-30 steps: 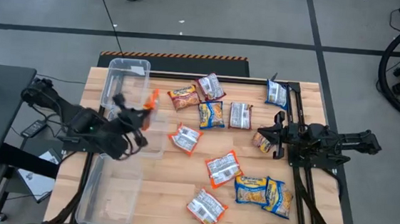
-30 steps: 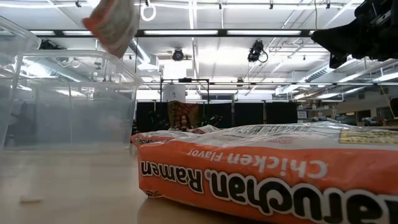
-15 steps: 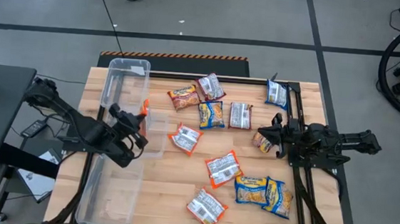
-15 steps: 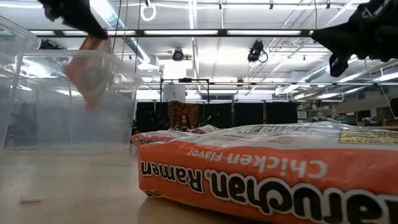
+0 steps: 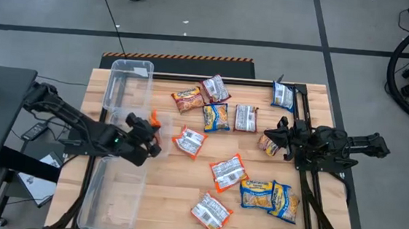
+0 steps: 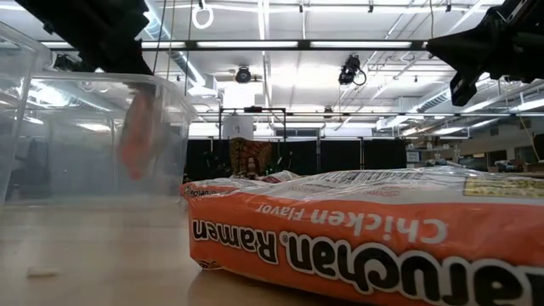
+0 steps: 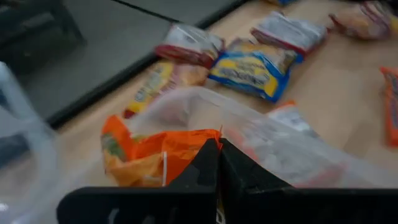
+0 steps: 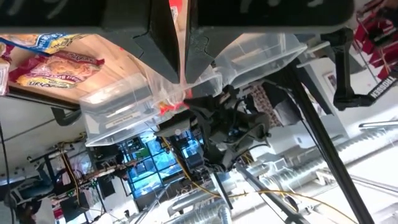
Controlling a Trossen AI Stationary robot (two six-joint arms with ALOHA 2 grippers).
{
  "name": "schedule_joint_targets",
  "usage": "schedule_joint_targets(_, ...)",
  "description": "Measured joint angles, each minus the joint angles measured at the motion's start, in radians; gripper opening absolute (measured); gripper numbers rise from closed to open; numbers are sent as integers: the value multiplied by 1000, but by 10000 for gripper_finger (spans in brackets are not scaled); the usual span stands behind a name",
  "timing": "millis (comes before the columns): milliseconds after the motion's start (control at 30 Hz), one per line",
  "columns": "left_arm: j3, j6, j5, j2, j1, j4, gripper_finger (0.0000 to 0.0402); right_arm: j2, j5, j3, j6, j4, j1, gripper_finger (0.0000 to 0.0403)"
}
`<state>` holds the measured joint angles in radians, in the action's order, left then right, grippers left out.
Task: Sort Maruchan noodles
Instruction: Put the orange noodle pack into the middle transparent bin
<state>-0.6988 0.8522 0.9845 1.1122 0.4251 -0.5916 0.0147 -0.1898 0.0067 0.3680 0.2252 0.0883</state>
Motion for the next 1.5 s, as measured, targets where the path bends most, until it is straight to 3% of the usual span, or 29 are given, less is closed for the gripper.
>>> schedule_joint_targets(467, 20, 147, -331, 0, -158, 51, 11, 0, 0, 0, 85, 7, 0, 30)
schedule_joint_targets(600, 20, 78, -295, -1, -189, 68, 21, 0, -1, 0, 81, 6, 0, 30)
schedule_joint_targets(833, 20, -154, -267, -7, -192, 224, 6, 0, -1, 0, 75, -1, 0, 30)
schedule_joint_targets(933, 20, -134, -247, -7, -168, 193, 4, 0, -2, 0, 88, -3, 0, 30)
schedule_joint_targets(1067, 20, -33, -302, -6, -155, 126, 7, 0, -4, 0, 104, -3, 0, 30)
schedule_joint_targets(1233, 20, 21, -396, -6, -151, 125, 37, 0, -7, 0, 112, -3, 0, 30)
schedule_joint_targets(1500, 19, 82, -530, -8, -189, 139, 128, 0, -83, 0, 137, -3, 0, 30)
